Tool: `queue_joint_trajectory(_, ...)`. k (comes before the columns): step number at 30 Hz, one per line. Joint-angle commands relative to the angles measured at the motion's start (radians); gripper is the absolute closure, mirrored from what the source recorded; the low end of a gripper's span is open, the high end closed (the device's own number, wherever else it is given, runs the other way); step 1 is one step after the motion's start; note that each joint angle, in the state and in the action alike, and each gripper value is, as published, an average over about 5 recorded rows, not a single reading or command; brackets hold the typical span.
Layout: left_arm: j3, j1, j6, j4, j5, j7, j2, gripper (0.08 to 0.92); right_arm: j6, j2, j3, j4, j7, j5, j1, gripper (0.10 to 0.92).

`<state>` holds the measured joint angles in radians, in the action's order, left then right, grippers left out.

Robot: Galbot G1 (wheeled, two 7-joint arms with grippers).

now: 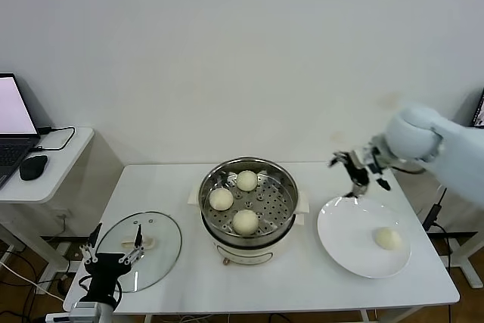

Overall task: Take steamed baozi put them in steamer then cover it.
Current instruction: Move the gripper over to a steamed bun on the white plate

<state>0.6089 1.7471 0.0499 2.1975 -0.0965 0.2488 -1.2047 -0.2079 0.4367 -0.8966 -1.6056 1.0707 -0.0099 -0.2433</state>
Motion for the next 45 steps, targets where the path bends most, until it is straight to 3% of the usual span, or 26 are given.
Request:
queue_joint_trajectory(1,-0.011,0.000,0.001,-0.002,0.006,0.000,0.001,0.177,-0.039,-0.158,0.410,0.036,0.014,-0.102,0.512,0.203)
queue_joint_trajectory(10,-0.013,0.003,0.005,-0.002,0.015,0.001,0.001,0.177,0.006,-0.088,0.634,0.174,0.006,-0.226,0.771,0.203)
queue_joint_trajectory(21,-0.003,0.015,0.005,-0.005,0.016,0.001,-0.005,0.177,0.017,0.026,0.625,0.315,-0.008,-0.297,0.753,0.202)
queue_joint_trajectory(35,0.006,0.021,0.004,-0.008,0.015,0.001,-0.009,0.177,0.020,0.112,0.568,0.368,-0.021,-0.308,0.699,0.205)
queue_joint_trajectory(45,0.005,0.019,0.003,-0.009,0.015,0.002,-0.012,0.177,0.006,0.107,0.557,0.361,-0.002,-0.305,0.685,0.348)
